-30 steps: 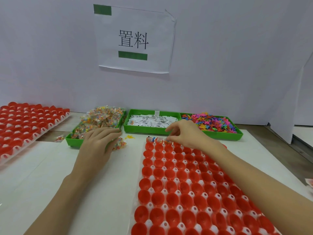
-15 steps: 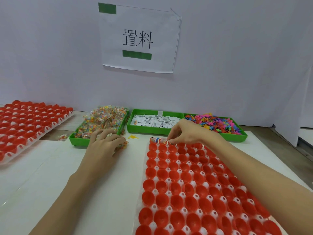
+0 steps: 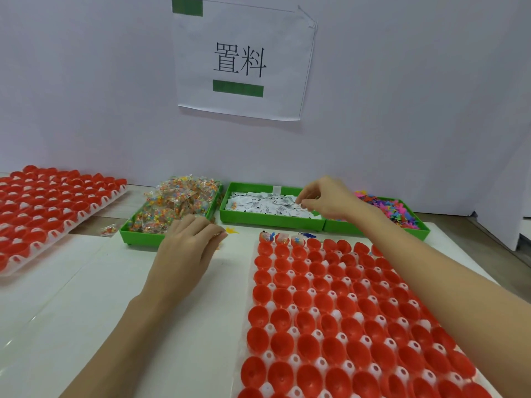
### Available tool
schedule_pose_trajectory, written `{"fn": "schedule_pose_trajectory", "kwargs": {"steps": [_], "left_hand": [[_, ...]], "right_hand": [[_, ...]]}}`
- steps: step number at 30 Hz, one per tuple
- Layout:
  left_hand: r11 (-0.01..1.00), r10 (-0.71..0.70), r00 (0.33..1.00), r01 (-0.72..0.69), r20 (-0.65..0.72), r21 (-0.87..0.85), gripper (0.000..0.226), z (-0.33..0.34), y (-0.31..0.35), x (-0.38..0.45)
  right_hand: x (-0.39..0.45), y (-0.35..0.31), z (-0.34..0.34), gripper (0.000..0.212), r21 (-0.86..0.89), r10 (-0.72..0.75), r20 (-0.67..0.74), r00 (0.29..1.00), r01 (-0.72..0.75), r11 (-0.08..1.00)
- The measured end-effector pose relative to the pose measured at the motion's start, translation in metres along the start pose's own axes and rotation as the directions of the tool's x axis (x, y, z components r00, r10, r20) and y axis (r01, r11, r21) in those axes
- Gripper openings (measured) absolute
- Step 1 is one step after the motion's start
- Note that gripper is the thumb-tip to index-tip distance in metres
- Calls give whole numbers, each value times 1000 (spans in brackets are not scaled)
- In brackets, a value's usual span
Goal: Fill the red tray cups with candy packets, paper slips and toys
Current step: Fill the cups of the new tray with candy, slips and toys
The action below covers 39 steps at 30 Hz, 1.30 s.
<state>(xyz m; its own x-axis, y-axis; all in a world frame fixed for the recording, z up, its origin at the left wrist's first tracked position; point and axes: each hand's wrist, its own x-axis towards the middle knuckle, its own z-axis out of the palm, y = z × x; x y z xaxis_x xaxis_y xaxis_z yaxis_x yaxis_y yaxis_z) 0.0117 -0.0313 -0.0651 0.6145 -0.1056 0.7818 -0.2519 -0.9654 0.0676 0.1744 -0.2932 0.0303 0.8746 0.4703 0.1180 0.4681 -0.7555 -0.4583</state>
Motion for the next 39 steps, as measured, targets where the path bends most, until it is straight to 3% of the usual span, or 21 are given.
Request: {"fn": "schedule_pose_trajectory", "kwargs": {"steps": [4, 7, 14, 24, 28, 36, 39], "left_hand": [[993, 8, 997, 0, 72, -117, 39, 1, 6, -1], [987, -25, 997, 36, 69, -155, 29, -2, 8, -2], [991, -24, 998, 32, 63, -129, 20, -4, 12, 1], [987, -87, 993, 96, 75, -132, 6, -10, 14, 1], [987, -89, 993, 98, 71, -127, 6, -11, 14, 1], [987, -97, 994, 104, 57, -125, 12, -12, 14, 1], [981, -124, 991, 131, 54, -145, 5, -13, 16, 2]], "right_hand": [[20, 9, 18, 15, -167, -21, 21, 1000, 24, 986], [31, 12, 27, 19, -267, -30, 59, 998, 44, 963], [39, 18, 29, 8, -322, -59, 81, 995, 82, 943], [23, 21, 32, 12, -249, -77, -63, 995, 59, 967], [16, 27, 26, 4, -109, -57, -108, 993, 45, 993], [8, 33, 26, 11, 26, -3, -196, 981, 9, 1000], [4, 36, 24, 11, 105, 31, -211, 977, -9, 994]]}}
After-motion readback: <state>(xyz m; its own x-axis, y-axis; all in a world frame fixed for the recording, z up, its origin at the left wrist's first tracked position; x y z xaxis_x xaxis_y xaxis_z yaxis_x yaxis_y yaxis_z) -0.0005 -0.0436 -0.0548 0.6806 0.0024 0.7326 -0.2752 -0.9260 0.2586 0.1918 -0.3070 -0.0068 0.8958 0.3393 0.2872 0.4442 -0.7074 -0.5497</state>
